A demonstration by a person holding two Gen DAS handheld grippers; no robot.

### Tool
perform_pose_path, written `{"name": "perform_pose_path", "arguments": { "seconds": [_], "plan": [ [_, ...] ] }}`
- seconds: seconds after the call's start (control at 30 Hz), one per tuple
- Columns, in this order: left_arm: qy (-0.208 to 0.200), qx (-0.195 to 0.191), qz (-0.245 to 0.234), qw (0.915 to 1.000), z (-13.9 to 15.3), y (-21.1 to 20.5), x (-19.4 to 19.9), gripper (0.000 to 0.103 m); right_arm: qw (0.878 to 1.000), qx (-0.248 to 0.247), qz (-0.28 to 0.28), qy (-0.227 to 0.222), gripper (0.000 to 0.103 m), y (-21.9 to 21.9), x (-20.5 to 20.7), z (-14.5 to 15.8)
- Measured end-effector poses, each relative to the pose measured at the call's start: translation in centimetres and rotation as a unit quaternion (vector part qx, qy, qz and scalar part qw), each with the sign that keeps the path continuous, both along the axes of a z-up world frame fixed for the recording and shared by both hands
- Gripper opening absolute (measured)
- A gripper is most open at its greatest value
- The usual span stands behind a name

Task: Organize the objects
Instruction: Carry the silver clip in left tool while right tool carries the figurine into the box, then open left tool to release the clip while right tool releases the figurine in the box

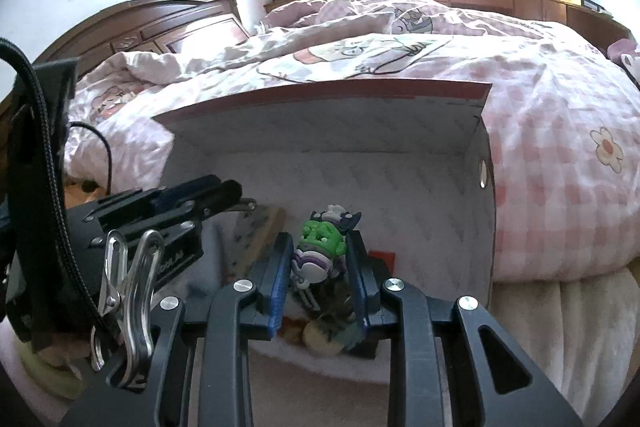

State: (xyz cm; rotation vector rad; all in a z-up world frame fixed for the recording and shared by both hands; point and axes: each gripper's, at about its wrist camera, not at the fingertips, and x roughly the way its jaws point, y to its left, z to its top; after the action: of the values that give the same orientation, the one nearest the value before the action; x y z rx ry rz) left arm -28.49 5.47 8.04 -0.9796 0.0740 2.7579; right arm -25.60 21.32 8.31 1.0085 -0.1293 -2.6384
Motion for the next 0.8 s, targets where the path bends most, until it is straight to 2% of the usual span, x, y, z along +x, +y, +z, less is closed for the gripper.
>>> {"name": "perform_pose_path", "arguments": {
  "seconds": [0.33,0.47,0.53,0.6,0.7,0.8],
  "plan": [
    [-0.016,-0.006,0.022,0.9996,-1.9,-0.7,-1.9,0.018,1.0,0.01,-0.008,-0.003,0.028,0.1,-2.3,-1.6],
    [-0.026,-0.004,0.036,0.999,-2.6,-0.8,-2.0,0.019,1.0,0.008,-0.007,-0.019,0.028,0.1,-2.4,-2.7],
    [-0.026,-0.012,0.043,0.9987,-2.6,-0.8,-2.1,0.027,1.0,-0.001,-0.006,-0.03,0.028,0.3,-2.5,-3.1],
    [-0.027,-0.023,0.054,0.9979,-2.5,-0.8,-2.1,0.047,1.0,0.001,-0.008,-0.03,0.028,0.3,-2.5,-3.2],
    [-0.029,-0.02,0.06,0.9976,-2.3,-1.0,-2.0,0.053,1.0,0.006,-0.008,-0.028,0.029,0.3,-2.4,-3.1],
    [-0.035,-0.018,0.063,0.9972,-2.3,-1.3,-1.8,0.058,1.0,0.003,-0.012,-0.02,0.039,0.4,-2.1,-2.8]
  ]
}}
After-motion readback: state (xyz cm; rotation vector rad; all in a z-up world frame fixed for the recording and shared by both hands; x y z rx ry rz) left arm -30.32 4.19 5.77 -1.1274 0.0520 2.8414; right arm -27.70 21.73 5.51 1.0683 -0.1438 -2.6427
